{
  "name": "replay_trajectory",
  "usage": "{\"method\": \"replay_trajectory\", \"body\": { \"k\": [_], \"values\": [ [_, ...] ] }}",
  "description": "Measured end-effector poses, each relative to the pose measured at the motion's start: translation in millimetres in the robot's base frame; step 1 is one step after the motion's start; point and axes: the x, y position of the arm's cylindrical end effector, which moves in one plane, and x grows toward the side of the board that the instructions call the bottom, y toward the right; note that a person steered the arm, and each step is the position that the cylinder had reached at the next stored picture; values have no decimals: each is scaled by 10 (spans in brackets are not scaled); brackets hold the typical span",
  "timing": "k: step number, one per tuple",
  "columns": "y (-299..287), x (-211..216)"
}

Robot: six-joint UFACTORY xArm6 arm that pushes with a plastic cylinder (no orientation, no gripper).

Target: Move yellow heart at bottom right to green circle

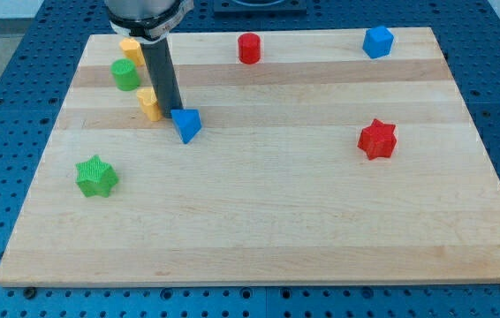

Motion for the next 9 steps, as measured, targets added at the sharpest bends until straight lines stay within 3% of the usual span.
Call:
{"method": "replay_trajectory", "body": {
  "k": [3,6,9],
  "values": [
    [175,-346],
    [-300,-320],
    [-240,-320]
  ]
}}
